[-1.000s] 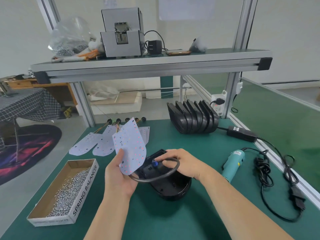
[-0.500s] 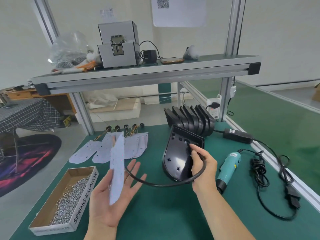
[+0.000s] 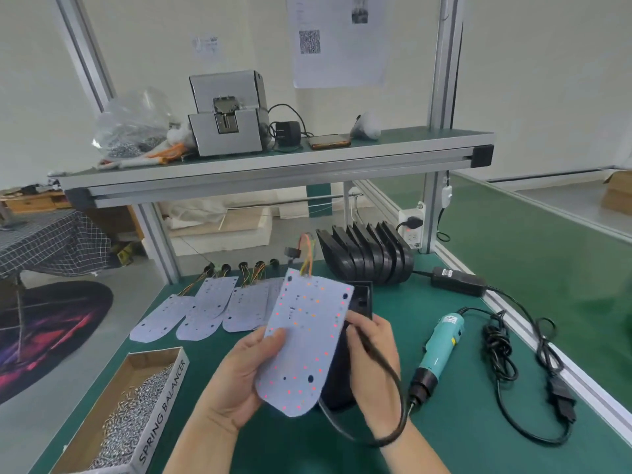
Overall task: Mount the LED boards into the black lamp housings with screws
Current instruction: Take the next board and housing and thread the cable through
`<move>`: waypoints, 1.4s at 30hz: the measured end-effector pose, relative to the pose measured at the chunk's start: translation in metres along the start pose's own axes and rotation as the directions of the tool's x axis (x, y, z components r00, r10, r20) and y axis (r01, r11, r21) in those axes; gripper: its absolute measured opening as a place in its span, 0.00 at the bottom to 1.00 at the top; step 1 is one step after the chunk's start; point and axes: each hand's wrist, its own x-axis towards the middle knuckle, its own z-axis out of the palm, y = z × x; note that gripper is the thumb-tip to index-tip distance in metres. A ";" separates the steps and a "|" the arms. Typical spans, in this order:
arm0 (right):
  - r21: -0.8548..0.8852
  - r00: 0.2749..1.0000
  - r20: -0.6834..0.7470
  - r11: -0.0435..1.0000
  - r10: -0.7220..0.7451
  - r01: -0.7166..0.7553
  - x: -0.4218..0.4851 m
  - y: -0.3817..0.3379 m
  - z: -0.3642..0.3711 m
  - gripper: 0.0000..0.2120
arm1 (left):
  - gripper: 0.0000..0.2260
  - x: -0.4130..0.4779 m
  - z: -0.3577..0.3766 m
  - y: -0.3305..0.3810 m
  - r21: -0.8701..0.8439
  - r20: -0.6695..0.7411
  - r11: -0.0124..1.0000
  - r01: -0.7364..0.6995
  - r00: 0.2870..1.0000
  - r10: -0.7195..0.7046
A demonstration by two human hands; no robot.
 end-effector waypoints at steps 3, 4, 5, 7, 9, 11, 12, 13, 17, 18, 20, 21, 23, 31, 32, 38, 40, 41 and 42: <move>0.201 0.986 0.155 0.975 0.066 -0.096 -0.003 -0.021 0.002 0.07 | 0.20 -0.001 0.006 0.000 0.109 0.037 0.994 0.014 0.999 -0.018; 0.264 0.971 0.231 0.956 0.067 -0.128 -0.006 -0.025 -0.003 0.04 | 0.20 -0.002 0.005 -0.001 0.102 0.036 0.995 0.010 0.999 -0.014; 0.256 0.964 0.264 0.960 0.040 -0.110 -0.011 -0.031 -0.006 0.03 | 0.19 -0.002 0.004 -0.001 0.084 0.026 0.996 -0.001 1.000 -0.001; 0.289 0.918 0.388 0.957 -0.086 -0.033 -0.022 -0.034 -0.008 0.02 | 0.15 -0.004 -0.002 0.000 0.045 0.006 0.999 -0.010 1.000 0.010; 0.200 0.881 0.455 0.979 -0.130 0.042 -0.025 -0.039 -0.015 0.19 | 0.15 -0.007 -0.010 0.003 -0.001 -0.019 1.000 0.004 1.000 -0.004; 0.126 0.863 0.493 0.991 -0.109 0.054 -0.024 -0.033 -0.024 0.36 | 0.16 -0.010 -0.018 0.006 -0.047 -0.031 0.999 0.005 0.999 -0.007; 0.153 0.878 0.470 0.988 -0.089 0.018 -0.021 -0.031 -0.029 0.38 | 0.16 -0.013 -0.021 0.007 -0.070 -0.042 0.998 0.003 0.999 -0.006; 0.216 0.901 0.429 0.976 -0.068 -0.029 -0.017 -0.028 -0.032 0.37 | 0.16 -0.015 -0.023 0.009 -0.095 -0.050 0.995 0.002 0.999 -0.007; 0.230 0.910 0.405 0.973 -0.092 -0.004 0.002 -0.022 -0.030 0.41 | 0.16 -0.024 -0.025 0.009 -0.122 -0.027 0.992 0.032 0.999 -0.035; 0.195 0.886 0.449 0.980 -0.111 0.023 0.003 -0.022 -0.025 0.41 | 0.16 -0.025 -0.025 0.008 -0.118 -0.015 0.992 0.045 0.999 -0.047; 0.126 0.865 0.492 0.991 -0.099 0.042 0.004 -0.022 -0.017 0.31 | 0.16 -0.027 -0.021 0.008 -0.122 0.016 0.991 0.060 0.998 -0.059; 0.068 0.872 0.477 0.994 -0.106 0.083 0.006 -0.021 -0.014 0.22 | 0.16 -0.028 -0.020 0.008 -0.125 0.027 0.990 0.065 0.998 -0.062; -0.126 0.896 0.430 0.976 -0.110 0.180 0.007 -0.016 -0.011 0.08 | 0.16 -0.029 -0.021 0.010 -0.130 0.034 0.989 0.073 0.997 -0.070; -0.662 0.900 0.432 0.658 -0.055 0.358 0.029 0.010 -0.031 0.08 | 0.18 -0.032 -0.028 0.010 -0.169 0.063 0.982 0.086 0.995 -0.077; -0.749 0.921 0.390 0.576 -0.017 0.328 0.034 0.013 -0.036 0.09 | 0.19 -0.033 -0.030 0.011 -0.183 0.066 0.980 0.077 0.996 -0.066; -0.990 0.993 0.118 0.077 0.029 0.116 0.065 0.032 -0.073 0.14 | 0.37 -0.035 -0.044 0.029 -0.236 0.139 0.971 0.047 0.990 -0.015; -0.997 0.994 0.067 0.052 0.085 0.062 0.073 0.034 -0.076 0.14 | 0.32 -0.035 -0.041 0.028 -0.193 0.171 0.980 0.047 0.985 -0.014; -0.998 0.991 0.045 0.058 0.124 0.038 0.076 0.034 -0.076 0.14 | 0.28 -0.034 -0.039 0.025 -0.175 0.166 0.984 0.042 0.986 -0.013; -0.998 0.987 0.031 0.065 0.159 0.021 0.079 0.031 -0.077 0.13 | 0.24 -0.034 -0.036 0.023 -0.163 0.160 0.986 0.040 0.987 -0.014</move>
